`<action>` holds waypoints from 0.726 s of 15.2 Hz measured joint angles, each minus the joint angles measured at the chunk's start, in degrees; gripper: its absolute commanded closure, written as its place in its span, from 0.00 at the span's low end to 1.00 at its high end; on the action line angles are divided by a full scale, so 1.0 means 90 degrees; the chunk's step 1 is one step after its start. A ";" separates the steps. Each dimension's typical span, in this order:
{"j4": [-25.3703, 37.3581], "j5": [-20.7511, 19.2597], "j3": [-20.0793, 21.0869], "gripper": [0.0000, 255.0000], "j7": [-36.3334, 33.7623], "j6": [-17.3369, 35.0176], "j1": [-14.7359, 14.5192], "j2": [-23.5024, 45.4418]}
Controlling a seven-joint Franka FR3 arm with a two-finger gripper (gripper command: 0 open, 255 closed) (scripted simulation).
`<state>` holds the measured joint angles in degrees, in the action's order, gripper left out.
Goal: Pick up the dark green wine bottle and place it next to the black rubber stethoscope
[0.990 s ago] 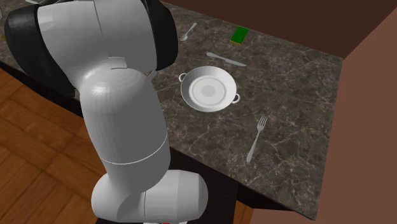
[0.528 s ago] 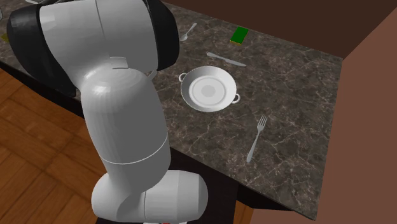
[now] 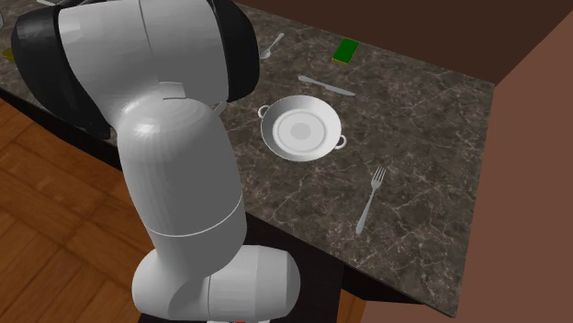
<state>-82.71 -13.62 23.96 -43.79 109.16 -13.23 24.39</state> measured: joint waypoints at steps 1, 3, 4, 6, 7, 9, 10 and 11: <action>-0.0001 0.0000 0.0000 1.00 0.0000 0.0001 0.0000 0.0000; -0.0001 0.0000 0.0000 0.00 0.0000 0.0001 0.0000 -0.0002; -0.0001 0.0000 0.0000 0.00 0.0000 0.0002 0.0001 -0.0003; -0.0001 0.0001 0.0000 0.00 0.0001 0.0002 0.0001 -0.0004; -0.0001 0.0001 0.0000 0.00 0.0001 0.0002 0.0001 -0.0004; 0.0059 0.0015 0.0008 0.00 0.0009 -0.0085 -0.0002 -0.0033; 0.0195 0.0032 0.0019 0.00 0.0023 -0.0244 -0.0015 -0.0065; 0.0342 0.0056 0.0026 0.00 0.0066 -0.0418 -0.0008 -0.0101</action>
<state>-79.63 -13.11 24.20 -43.20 105.40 -13.30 23.49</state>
